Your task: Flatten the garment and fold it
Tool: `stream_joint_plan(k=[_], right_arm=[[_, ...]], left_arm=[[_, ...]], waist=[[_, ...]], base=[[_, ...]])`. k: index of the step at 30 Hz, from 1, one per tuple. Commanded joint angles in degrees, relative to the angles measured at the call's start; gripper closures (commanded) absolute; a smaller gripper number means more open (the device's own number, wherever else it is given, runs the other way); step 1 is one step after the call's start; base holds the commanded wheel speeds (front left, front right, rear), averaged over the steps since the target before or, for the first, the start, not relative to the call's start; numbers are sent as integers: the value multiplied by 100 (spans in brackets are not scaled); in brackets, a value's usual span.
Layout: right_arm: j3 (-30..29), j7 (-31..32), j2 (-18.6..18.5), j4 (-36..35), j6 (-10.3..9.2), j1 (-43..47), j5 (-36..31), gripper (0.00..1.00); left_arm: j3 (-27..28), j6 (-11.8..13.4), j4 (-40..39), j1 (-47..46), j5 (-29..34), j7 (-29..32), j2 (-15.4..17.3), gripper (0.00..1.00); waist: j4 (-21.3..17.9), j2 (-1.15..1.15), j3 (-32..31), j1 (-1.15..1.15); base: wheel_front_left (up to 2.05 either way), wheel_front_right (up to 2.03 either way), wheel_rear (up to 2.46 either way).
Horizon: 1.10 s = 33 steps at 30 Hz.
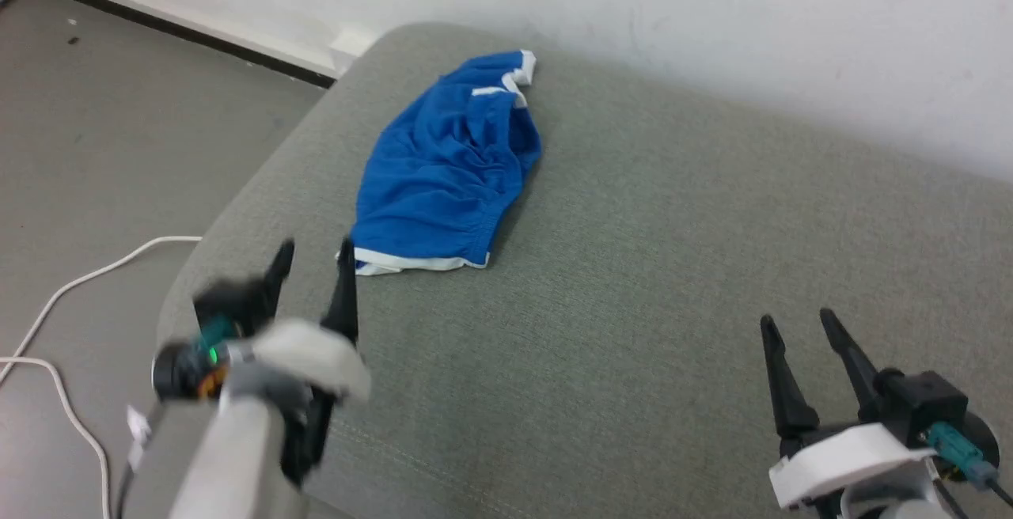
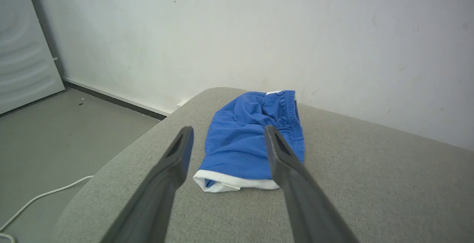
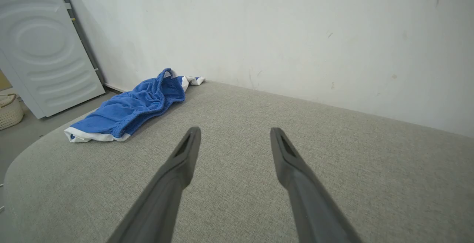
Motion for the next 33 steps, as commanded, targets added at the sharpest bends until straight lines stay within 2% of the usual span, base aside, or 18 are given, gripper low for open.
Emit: stream_joint_plan(k=[1, 3, 7, 9, 10, 13, 16, 26, 27, 28, 29, 33], right_arm=[[-18, 53, 11, -82, -12, -141, -69, 0], [11, 158, 11, -188, -12, -231, -154, 0], [38, 349, 11, -429, -12, -388, -316, 0], [17, 420, 11, -532, -12, -444, -365, 0], [17, 420, 11, -532, -12, -444, -365, 0], [-45, 489, 11, -658, -12, -481, -400, 0], [-128, 514, 11, -733, -12, -503, -414, 0], [-87, 482, 11, -777, -12, -643, -328, 0], [-65, 468, 11, -763, -12, -659, -296, 0], [-55, 451, 11, -739, -12, -670, -267, 0], [-43, 437, 11, -706, -12, -673, -261, 0], [26, 373, 11, -555, -12, -660, -217, 0]], left_arm=[[89, -142, 213, -404, -270, 191, -7, 0], [148, -279, 626, -936, -450, 601, 102, 0], [300, -391, 1448, -1872, -784, 1512, 341, 0], [377, -353, 1806, -2202, -925, 2049, 437, 0], [377, -353, 1806, -2202, -925, 2049, 437, 0], [393, -258, 2166, -2535, -1003, 2729, 560, 0], [280, -308, 2396, -2687, -1017, 3215, 609, 0], [74, -119, 2935, -2584, -940, 3525, 512, 0], [70, -106, 2974, -2573, -947, 3512, 495, 10], [73, -95, 3012, -2564, -968, 3506, 466, 74], [69, -121, 3048, -2558, -1002, 3522, 427, 100], [113, -194, 3021, -2643, -1069, 3235, 436, 100]], waist=[[-237, 0, 274, 0], [-417, 0, 477, 0], [-836, 0, 894, 0], [-1052, 0, 1091, 0], [-1052, 0, 1091, 0], [-1301, 0, 1331, 0], [-1471, 0, 1494, 0], [-1616, 0, 1683, 0], [-1613, 0, 1679, 0], [-1603, 0, 1666, 0], [-1585, 0, 1638, 0], [-1538, 0, 1472, 0]], base=[[0, 0, 0], [0, 0, 0], [0, 0, 0], [0, 0, 0], [0, 0, 0], [0, 0, 0], [0, 0, 0], [0, 0, 0], [0, 0, 0], [0, 0, 0], [0, 0, 0], [0, 0, 0]])
